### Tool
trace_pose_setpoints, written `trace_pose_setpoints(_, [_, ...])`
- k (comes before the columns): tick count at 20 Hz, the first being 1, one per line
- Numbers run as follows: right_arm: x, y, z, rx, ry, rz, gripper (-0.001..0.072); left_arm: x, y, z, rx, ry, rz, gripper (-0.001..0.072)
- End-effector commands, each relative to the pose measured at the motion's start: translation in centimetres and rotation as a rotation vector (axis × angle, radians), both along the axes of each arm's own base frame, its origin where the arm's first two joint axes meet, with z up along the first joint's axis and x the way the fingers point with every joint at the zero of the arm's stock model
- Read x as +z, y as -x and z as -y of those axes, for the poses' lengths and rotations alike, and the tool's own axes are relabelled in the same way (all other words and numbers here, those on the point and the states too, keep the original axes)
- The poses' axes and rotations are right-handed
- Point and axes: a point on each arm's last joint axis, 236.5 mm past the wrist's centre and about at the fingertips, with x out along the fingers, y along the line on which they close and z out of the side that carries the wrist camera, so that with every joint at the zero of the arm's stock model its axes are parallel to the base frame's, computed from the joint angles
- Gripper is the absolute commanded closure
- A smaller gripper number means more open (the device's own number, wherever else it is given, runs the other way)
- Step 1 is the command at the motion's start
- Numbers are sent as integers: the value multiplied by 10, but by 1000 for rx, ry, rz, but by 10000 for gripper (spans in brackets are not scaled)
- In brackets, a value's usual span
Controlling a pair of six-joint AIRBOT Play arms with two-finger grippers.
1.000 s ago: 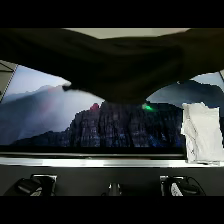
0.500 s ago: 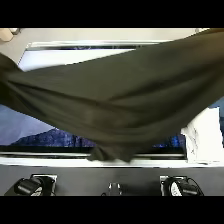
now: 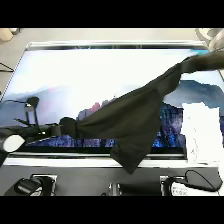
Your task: Fold the shirts.
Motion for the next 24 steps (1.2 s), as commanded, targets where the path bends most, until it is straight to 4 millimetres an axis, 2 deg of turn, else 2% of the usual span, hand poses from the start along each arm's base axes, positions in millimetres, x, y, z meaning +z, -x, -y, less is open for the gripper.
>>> trace_pose_setpoints(1, [-98, -12, -54, 40, -296, -311, 668, -21, -10, 12, 23, 61, 11, 685])
trace_pose_setpoints(2, [-107, -8, -66, 73, -327, -346, 485, -17, -14, 12, 0, 51, 37, 684])
trace_pose_setpoints(3, [-110, -2, -72, 118, -344, -366, 204, -13, -16, 11, -26, 36, 57, 684])
trace_pose_setpoints(4, [-111, 9, -75, 185, -330, -375, -2, -8, -19, 11, -49, 19, 76, 684])
trace_pose_setpoints(6, [-120, 42, -58, 267, -253, -470, 27, -2, -24, 7, -76, -18, 107, 684])
trace_pose_setpoints(7, [-131, 66, -42, 292, -159, -557, 63, -2, -26, 3, -79, -38, 114, 684])
trace_pose_setpoints(9, [-157, 116, 13, 283, 148, -764, 132, -3, -28, -4, -86, -76, 123, 684])
trace_pose_setpoints(10, [-166, 132, 26, 223, 215, -815, 201, -3, -29, -6, -81, -80, 125, 684])
trace_pose_setpoints(11, [-173, 148, 19, 205, 194, -818, 235, -2, -29, -7, -75, -80, 125, 684])
trace_pose_setpoints(14, [-211, 205, -12, 148, 81, -804, 233, -3, -30, -8, -75, -84, 126, 684])
trace_pose_setpoints(16, [-228, 235, -45, 114, -65, -813, 220, -3, -30, -8, -75, -83, 126, 684])
trace_pose_setpoints(17, [-235, 245, -61, 121, -142, -804, 190, -3, -30, -8, -75, -83, 126, 685])
trace_pose_setpoints(18, [-246, 253, -68, 98, -175, -813, 148, -3, -30, -8, -74, -83, 125, 684])
trace_pose_setpoints(20, [-264, 263, -71, 43, -196, -835, 155, -3, -30, -8, -75, -83, 125, 684])
trace_pose_setpoints(22, [-269, 262, -76, 6, -232, -828, 173, -2, -30, -8, -74, -82, 126, 684])
trace_pose_setpoints(23, [-270, 257, -76, -10, -236, -810, 211, -2, -30, -8, -75, -82, 126, 684])
trace_pose_setpoints(24, [-270, 250, -76, -30, -243, -788, 313, -2, -30, -8, -75, -82, 126, 684])
